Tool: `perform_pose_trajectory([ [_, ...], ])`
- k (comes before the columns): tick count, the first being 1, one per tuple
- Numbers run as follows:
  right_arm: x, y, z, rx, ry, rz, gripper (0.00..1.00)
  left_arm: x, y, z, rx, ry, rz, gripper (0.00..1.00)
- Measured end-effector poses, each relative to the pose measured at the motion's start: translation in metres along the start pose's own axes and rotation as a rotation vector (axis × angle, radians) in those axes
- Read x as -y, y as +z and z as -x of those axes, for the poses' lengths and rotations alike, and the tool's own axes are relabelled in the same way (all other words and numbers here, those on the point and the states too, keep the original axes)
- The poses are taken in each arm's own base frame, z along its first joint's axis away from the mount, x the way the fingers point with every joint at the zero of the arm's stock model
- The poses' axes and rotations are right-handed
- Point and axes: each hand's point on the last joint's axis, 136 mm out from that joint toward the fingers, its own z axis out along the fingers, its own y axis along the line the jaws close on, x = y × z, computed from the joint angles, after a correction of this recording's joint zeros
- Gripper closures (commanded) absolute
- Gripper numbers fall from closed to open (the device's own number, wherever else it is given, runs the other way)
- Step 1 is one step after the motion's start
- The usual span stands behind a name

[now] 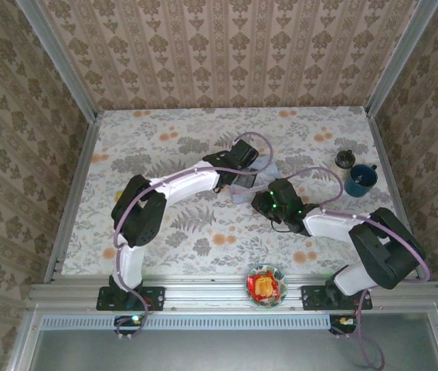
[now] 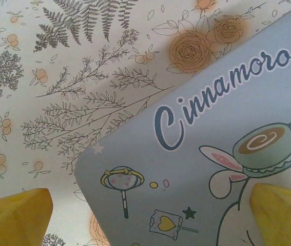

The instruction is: Unlock a padlock with a key

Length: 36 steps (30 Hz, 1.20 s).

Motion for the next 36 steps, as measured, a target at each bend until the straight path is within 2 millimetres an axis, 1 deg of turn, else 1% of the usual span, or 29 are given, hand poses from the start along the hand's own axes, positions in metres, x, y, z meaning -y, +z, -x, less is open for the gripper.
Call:
perform_pose_trajectory([
  [8, 0.014, -0.002, 0.023, 0.057, 0.066, -0.007, 0.81, 0.004, 0.001, -0.004, 0.037, -0.012, -0.008, 0.0],
  [13, 0.01, -0.003, 0.032, 0.085, 0.088, 0.021, 0.79, 0.005, 0.002, -0.004, 0.048, -0.03, -0.01, 0.0],
  [17, 0.008, -0.002, 0.037, 0.084, 0.074, 0.0, 0.78, 0.004, 0.003, -0.004, 0.057, -0.041, -0.009, 0.0],
  [21, 0.009, 0.0, 0.042, 0.064, 0.006, -0.082, 0.76, 0.003, 0.003, -0.004, 0.064, -0.053, -0.002, 0.0],
  [25, 0.014, -0.002, 0.043, 0.045, -0.069, -0.151, 0.75, 0.003, 0.003, -0.004, 0.068, -0.061, -0.005, 0.0],
  [31, 0.021, -0.004, 0.047, 0.009, -0.167, -0.22, 0.75, 0.006, 0.003, -0.005, 0.068, -0.065, -0.021, 0.0],
  [36, 0.021, -0.001, 0.051, -0.032, -0.253, -0.266, 0.74, 0.002, 0.005, -0.004, 0.07, -0.075, -0.019, 0.0],
])
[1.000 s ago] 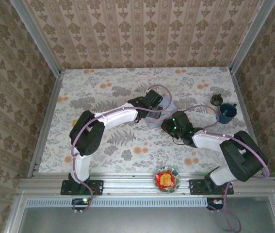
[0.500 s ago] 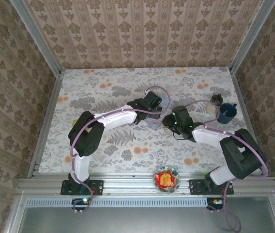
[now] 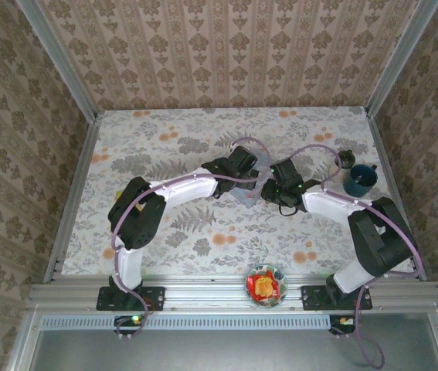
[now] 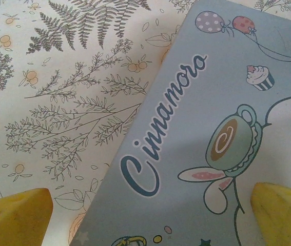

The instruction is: Unlock a padlock with a key

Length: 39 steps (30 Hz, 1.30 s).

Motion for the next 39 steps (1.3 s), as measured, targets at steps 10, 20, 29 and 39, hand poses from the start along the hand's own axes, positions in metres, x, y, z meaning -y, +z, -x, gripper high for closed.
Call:
perform_pose_trajectory([
  [10, 0.023, 0.007, -0.007, -0.048, -0.129, -0.147, 0.72, 0.003, -0.001, -0.002, -0.013, -0.003, -0.028, 0.0],
  [20, 0.035, 0.011, 0.002, -0.032, -0.2, -0.295, 0.86, 0.001, -0.001, -0.002, -0.015, -0.004, -0.025, 0.0],
  [29, 0.03, 0.016, 0.012, -0.016, -0.213, -0.305, 1.0, -0.001, 0.0, -0.001, -0.015, -0.008, -0.022, 0.0],
  [39, 0.029, 0.016, 0.015, -0.022, -0.202, -0.287, 1.0, -0.001, 0.001, -0.002, -0.012, -0.012, -0.026, 0.0],
])
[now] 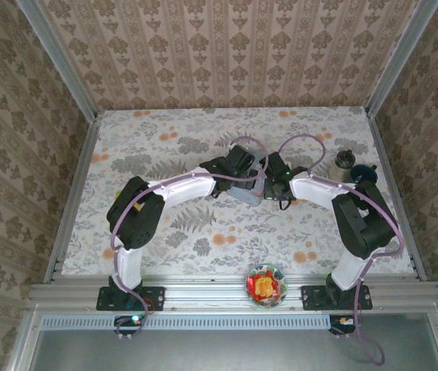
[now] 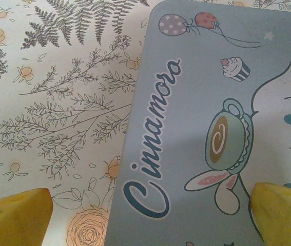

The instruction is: Unlock a padlock with a key

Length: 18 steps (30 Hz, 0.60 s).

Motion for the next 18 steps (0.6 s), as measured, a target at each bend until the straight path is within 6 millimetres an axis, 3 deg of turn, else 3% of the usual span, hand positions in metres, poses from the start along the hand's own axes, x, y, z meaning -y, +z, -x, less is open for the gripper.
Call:
perform_pose_trajectory([
  [10, -0.008, -0.006, 0.025, 0.03, 0.103, 0.067, 1.0, -0.001, 0.0, -0.002, 0.014, -0.017, -0.005, 0.03],
  [18, -0.003, -0.004, 0.048, 0.077, 0.213, 0.119, 1.0, -0.002, -0.002, -0.004, 0.024, -0.03, -0.011, 0.03],
])
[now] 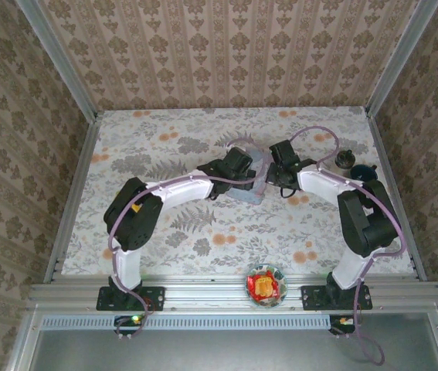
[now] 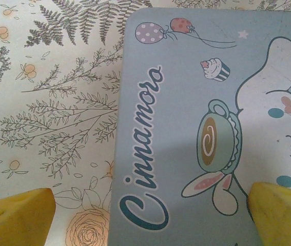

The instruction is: Unlock a padlock with a key

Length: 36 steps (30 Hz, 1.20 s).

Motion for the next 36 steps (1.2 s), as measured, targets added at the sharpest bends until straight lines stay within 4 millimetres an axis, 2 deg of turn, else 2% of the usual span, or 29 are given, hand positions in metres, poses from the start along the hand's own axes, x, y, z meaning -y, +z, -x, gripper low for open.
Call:
perform_pose_trajectory([
  [7, -0.005, 0.0, 0.007, 0.018, 0.04, 0.033, 1.0, -0.001, -0.001, -0.001, 0.0, -0.003, -0.001, 0.05],
  [11, -0.002, -0.001, 0.004, 0.02, 0.042, 0.04, 1.0, -0.005, -0.003, -0.003, -0.007, -0.002, -0.011, 0.17],
  [13, 0.003, -0.005, -0.002, 0.014, 0.042, 0.039, 1.0, -0.01, -0.005, -0.004, -0.011, 0.004, -0.014, 0.18],
  [16, 0.01, -0.016, -0.013, 0.004, 0.043, 0.055, 1.0, -0.023, -0.006, -0.004, -0.02, 0.008, -0.013, 0.19],
  [23, 0.022, -0.042, -0.049, -0.045, 0.056, 0.132, 1.0, -0.077, -0.017, -0.009, -0.031, 0.006, 0.033, 0.17],
  [27, 0.018, -0.053, -0.069, -0.108, 0.055, 0.213, 1.0, -0.106, -0.024, -0.013, -0.042, -0.009, 0.069, 0.13],
  [31, 0.006, -0.065, -0.081, -0.164, 0.028, 0.302, 1.0, -0.13, -0.035, -0.016, -0.051, -0.043, 0.095, 0.08],
  [33, 0.001, -0.069, -0.085, -0.187, 0.006, 0.339, 1.0, -0.137, -0.044, -0.015, -0.042, -0.06, 0.1, 0.05],
  [36, -0.004, -0.073, -0.093, -0.222, -0.033, 0.379, 1.0, -0.135, -0.061, -0.008, -0.01, -0.085, 0.079, 0.01],
])
